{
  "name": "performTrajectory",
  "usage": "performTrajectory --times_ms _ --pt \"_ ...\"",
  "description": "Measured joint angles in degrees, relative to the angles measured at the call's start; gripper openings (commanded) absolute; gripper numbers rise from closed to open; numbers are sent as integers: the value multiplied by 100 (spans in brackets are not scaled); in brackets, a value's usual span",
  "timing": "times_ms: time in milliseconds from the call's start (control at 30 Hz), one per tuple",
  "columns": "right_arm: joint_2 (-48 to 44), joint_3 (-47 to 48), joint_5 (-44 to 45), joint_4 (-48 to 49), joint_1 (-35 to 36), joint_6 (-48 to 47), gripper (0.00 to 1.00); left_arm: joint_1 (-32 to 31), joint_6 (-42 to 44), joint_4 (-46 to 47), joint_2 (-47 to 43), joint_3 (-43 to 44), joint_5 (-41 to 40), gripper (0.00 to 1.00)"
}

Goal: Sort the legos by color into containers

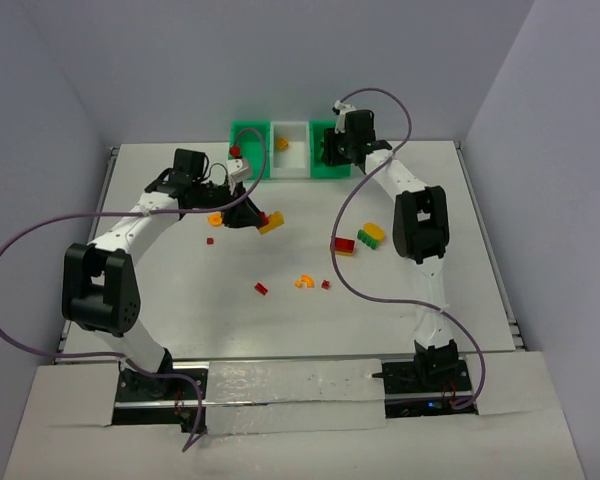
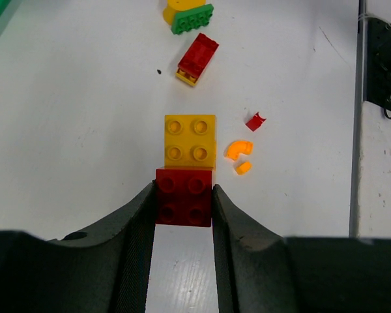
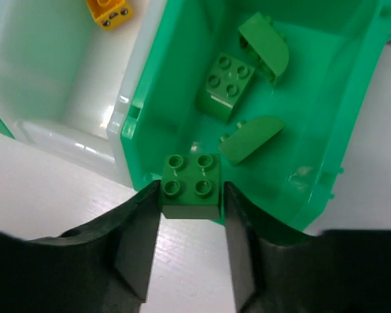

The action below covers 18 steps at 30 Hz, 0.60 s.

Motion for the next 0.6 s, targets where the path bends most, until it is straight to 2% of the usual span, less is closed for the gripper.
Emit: performTrajectory --times_ms 133,167,367,467,600 --pt "6 230 231 15 67 13 82 75 -446 432 -5 -68 -199 0" --pt "1 250 262 32 83 11 91 94 -544 535 -5 -78 -236 0" --pt "-251 46 67 -136 140 32 91 252 -1343 1194 -5 -125 -168 0" --pt "-778 -416 -687 -251 126 107 90 346 -1770 1548 -5 -139 19 0" --pt "-2037 -1594 -2191 -131 112 265 91 493 -2334 1796 -5 -144 452 0"
